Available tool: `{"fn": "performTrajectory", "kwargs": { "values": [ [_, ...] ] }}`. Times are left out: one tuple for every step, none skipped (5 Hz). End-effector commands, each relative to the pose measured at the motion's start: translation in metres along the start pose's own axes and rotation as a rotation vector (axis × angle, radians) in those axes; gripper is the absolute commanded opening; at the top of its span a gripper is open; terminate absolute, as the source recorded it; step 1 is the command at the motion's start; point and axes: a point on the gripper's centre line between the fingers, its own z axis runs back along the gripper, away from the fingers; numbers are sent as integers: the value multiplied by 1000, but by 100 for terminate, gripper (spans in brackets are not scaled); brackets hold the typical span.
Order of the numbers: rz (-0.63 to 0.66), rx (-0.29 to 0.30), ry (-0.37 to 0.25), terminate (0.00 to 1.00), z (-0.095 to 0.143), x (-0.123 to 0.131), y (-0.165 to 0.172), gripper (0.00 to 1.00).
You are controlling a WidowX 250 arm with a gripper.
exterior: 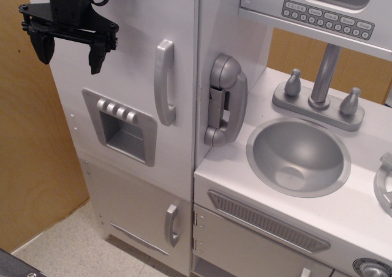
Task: Open fridge
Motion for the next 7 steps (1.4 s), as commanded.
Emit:
{"fn": "performTrajectory", "kwargs": {
  "values": [
    [0, 0, 0, 0, 0, 0, 0, 100],
    [-118, -93, -40, 0, 15, -8, -15, 100],
    [-191, -130, -73, 0, 33, -17, -27, 100],
    [-273, -201, -121, 0, 48, -19, -47, 100],
    [-290, -221, -189, 0, 51, -12, -64, 100],
    [-283, -220, -221, 0, 51, -4, -77, 100],
    [-263, -217, -205, 0, 41, 7, -87, 100]
  ]
}}
